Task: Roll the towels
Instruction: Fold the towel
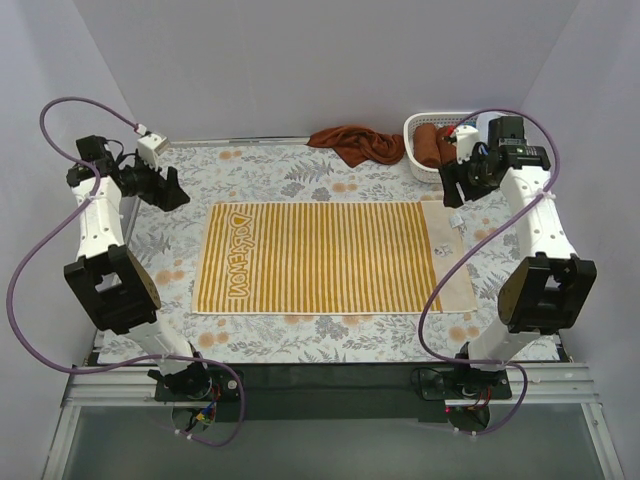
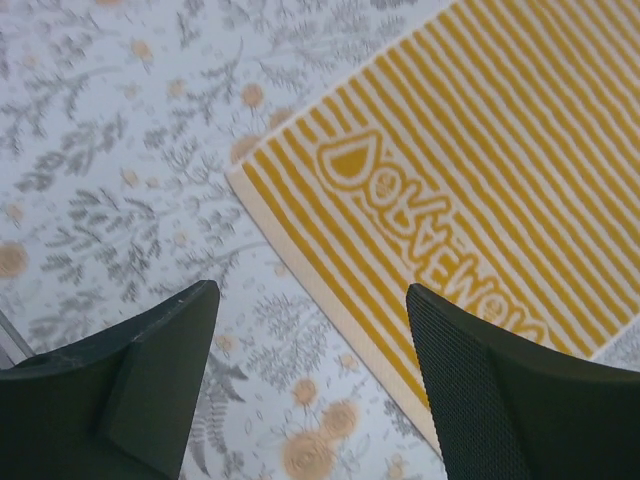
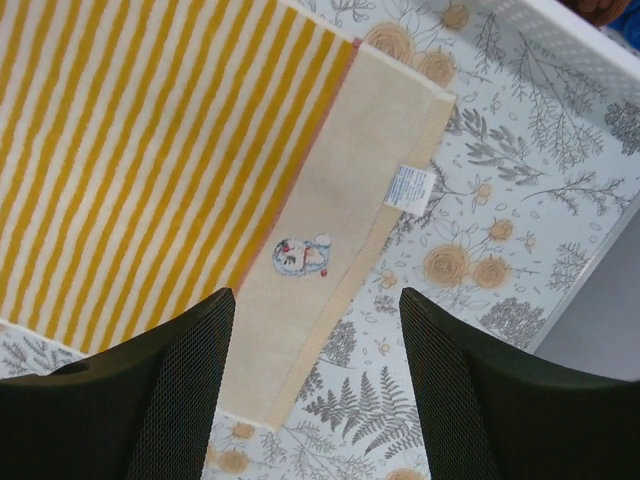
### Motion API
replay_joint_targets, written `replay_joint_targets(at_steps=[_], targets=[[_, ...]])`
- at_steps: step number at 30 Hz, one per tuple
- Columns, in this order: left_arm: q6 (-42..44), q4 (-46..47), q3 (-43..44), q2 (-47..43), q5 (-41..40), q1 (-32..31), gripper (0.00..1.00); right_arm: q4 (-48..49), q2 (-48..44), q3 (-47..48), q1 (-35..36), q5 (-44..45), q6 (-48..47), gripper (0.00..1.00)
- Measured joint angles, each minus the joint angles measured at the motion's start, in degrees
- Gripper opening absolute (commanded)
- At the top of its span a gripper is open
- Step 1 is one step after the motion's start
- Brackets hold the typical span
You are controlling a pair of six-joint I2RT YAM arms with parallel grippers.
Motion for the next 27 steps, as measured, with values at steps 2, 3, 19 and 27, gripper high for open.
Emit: replay_joint_targets(at_steps=[2,3,19,27], targets=[[-2.38,4.81,0.04,0.07,2.6,-0.04,0.72,1.27,2.32,2.05,-0.22,-0.17,-0.15,0.57],[-3.72,7.5,0.07,0.24,3.43,-0.13,0.72,1.53,4.39,3.32,-0.22,0.09,-0.11,0.56],[-15.41,22.97,6.14,14.19,1.6,-1.81,0.52,9.51,24.22,8.07,-5.22,1.33,9.6,0.27],[-17.53,24.72,5.86,14.73,1.01,-2.03,0.52,18.47,27.34,8.0,-5.29,1.77,15.82,0.33]])
